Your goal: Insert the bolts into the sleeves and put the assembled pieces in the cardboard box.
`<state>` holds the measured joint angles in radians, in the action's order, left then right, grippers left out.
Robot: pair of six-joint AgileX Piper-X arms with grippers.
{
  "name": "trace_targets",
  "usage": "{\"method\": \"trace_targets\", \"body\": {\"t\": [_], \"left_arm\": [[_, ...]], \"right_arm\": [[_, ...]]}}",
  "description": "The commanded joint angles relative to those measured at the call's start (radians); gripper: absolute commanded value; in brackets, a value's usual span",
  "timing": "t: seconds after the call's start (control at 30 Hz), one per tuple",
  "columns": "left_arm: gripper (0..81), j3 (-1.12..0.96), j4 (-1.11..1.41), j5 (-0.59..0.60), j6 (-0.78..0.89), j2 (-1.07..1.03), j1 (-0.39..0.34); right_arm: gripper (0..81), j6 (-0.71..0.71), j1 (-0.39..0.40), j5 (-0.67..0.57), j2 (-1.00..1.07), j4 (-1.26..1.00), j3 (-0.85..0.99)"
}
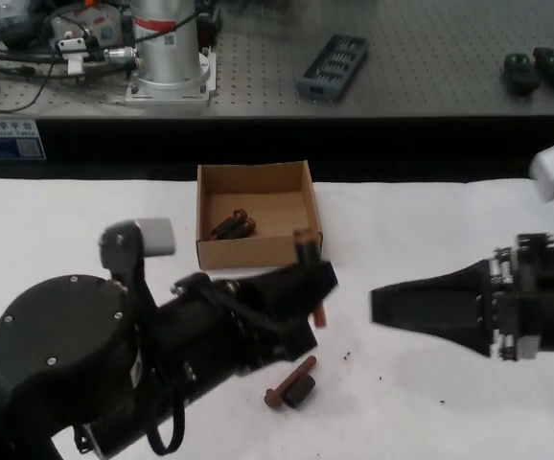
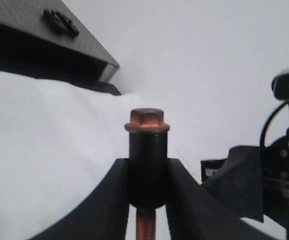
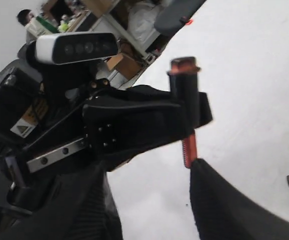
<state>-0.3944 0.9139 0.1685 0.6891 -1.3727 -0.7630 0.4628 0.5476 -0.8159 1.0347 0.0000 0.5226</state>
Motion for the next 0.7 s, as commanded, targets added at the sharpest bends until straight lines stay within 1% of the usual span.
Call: {"method": "trace_targets", "body": {"t": [0.0,0.03,0.1,0.17,0.23,0.27,0.33,0.4,0.53,0.67], "left_arm": [[9.7,-0.013,0.069,-0.115,-0.029,0.005,0.001],[9.7,-0.013,0.066,-0.135,-0.053,0.005,0.012],[9.7,-0.031,0.007,-0.124,-0.066,0.002,0.052],[9.7,-0.078,-0.112,-0.042,-0.083,-0.008,0.116],[9.7,-0.135,-0.208,0.050,-0.156,-0.027,0.170],[9.7,-0.171,-0.258,0.080,-0.214,-0.039,0.197],[9.7,-0.248,-0.345,0.099,-0.333,-0.065,0.240],[9.7,-0.334,-0.433,0.123,-0.411,-0.110,0.286],[9.7,-0.486,-0.513,0.184,-0.476,-0.235,0.360],[9.7,-0.630,-0.517,0.185,-0.493,-0.365,0.407]], "right_arm": [[37.5,-0.015,-0.055,0.074,-0.049,0.158,0.000],[35.5,-0.015,-0.066,0.074,-0.054,0.201,0.001],[30.0,-0.017,-0.075,0.061,-0.064,0.250,0.001],[23.0,-0.036,-0.079,0.046,-0.075,0.269,0.001],[19.0,-0.037,-0.079,0.044,-0.088,0.270,0.001],[18.4,-0.037,-0.079,0.044,-0.093,0.270,0.001],[18.4,-0.037,-0.079,0.044,-0.100,0.270,0.001],[18.4,-0.037,-0.079,0.044,-0.101,0.270,0.001],[18.4,-0.037,-0.079,0.044,-0.101,0.270,0.001],[18.4,-0.037,-0.079,0.044,-0.101,0.270,0.001]]}}
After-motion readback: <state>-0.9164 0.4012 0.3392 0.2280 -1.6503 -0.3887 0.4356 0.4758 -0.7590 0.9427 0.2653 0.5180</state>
